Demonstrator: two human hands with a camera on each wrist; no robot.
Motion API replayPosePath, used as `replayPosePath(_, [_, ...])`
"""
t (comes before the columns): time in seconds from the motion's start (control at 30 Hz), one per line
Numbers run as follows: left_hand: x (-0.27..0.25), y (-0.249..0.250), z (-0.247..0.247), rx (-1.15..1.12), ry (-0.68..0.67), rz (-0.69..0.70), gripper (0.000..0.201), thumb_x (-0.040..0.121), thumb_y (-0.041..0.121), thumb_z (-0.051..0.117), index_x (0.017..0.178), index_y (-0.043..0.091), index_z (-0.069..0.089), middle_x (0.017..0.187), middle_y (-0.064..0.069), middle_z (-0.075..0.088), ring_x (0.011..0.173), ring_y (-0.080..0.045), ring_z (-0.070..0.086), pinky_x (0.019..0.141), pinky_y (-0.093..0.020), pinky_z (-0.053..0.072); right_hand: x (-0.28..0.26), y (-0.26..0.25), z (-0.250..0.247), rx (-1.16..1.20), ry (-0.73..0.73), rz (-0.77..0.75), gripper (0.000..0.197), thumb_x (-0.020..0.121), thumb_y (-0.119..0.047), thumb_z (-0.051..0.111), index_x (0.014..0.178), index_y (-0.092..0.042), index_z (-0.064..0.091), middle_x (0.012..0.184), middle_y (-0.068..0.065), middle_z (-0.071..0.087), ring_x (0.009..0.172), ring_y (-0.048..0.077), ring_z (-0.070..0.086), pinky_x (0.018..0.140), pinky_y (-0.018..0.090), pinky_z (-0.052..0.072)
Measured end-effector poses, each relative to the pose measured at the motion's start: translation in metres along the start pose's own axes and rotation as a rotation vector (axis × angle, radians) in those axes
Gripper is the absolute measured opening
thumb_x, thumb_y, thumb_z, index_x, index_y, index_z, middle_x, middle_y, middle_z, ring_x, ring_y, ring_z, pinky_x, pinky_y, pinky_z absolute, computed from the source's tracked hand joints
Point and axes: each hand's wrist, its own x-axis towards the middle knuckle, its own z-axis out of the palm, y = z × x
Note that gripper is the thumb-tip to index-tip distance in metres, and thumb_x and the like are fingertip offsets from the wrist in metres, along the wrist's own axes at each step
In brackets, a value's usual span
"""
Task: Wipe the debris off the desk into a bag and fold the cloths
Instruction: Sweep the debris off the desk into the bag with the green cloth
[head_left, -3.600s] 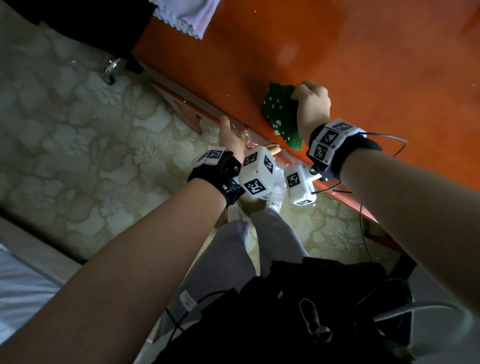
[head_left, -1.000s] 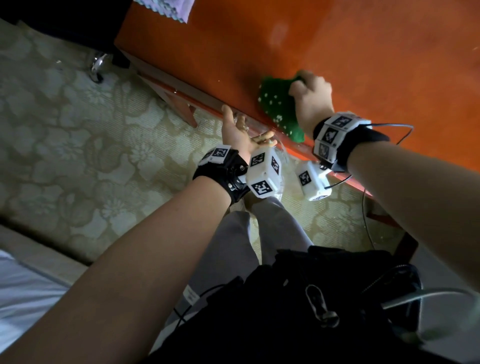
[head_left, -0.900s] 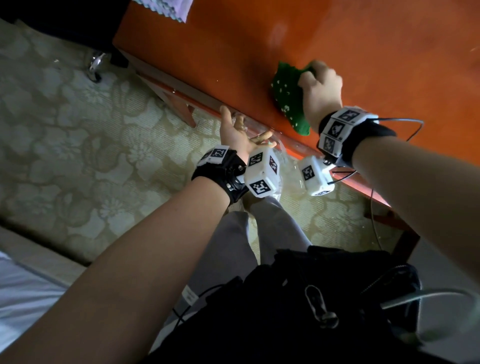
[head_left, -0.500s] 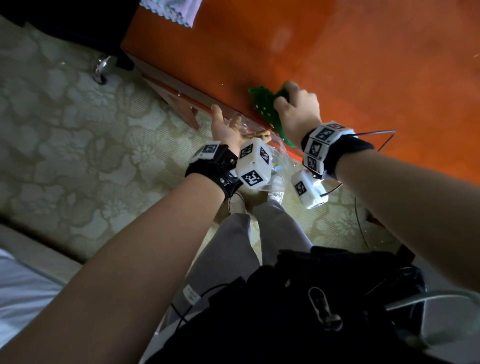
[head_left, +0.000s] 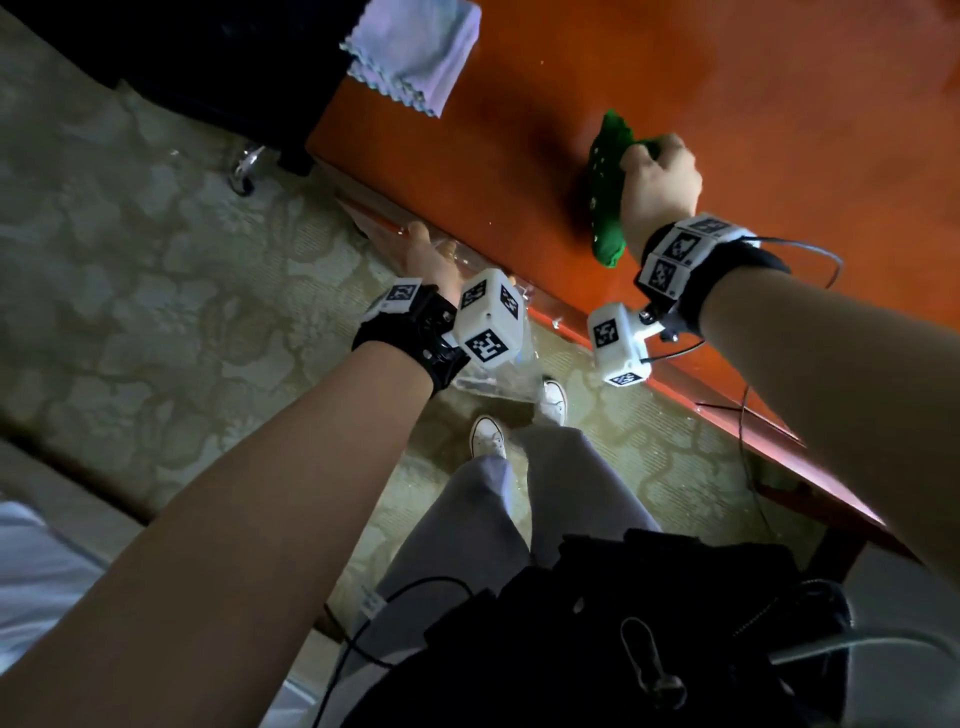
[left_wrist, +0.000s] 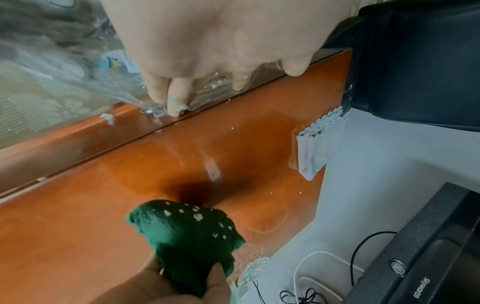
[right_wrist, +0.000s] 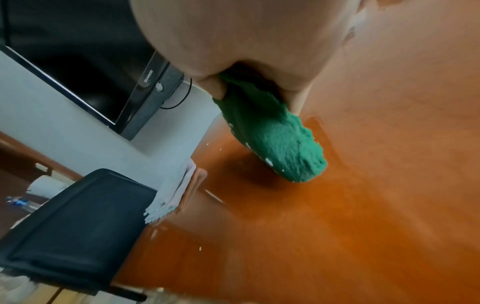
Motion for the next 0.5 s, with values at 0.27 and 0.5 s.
replayPosePath(0.27, [0.037, 0.02, 0.001, 0.067, -0.033, -0.022, 0.102, 0.071, 0.079, 0.035, 0.15, 0.016, 0.037, 0.153, -0.018, 0.039, 0.135, -0.043, 0.043, 0.113, -0.061, 0.03, 0.072, -0.041, 0.014, -0.001, -0.024, -0.024, 0.032, 0.089, -0.02, 0.049, 0.118, -0.009, 0.055, 0.095, 0.0, 0.054, 0.083, 0.018, 0.051, 0.067, 0.024, 0.04])
replayPosePath(0.5, [0.002, 0.035, 0.012, 0.095, 0.029, -0.046, 0.091, 0.074, 0.076, 0.04, 0.147, 0.02, 0.043, 0.151, -0.016, 0.043, 0.134, -0.044, 0.044, 0.111, -0.067, 0.027, 0.14, -0.085, 0.037, 0.006, -0.088, -0.056, 0.027, 0.09, -0.017, 0.046, 0.115, -0.012, 0.053, 0.097, -0.001, 0.055, 0.081, 0.016, 0.054, 0.059, 0.021, 0.04])
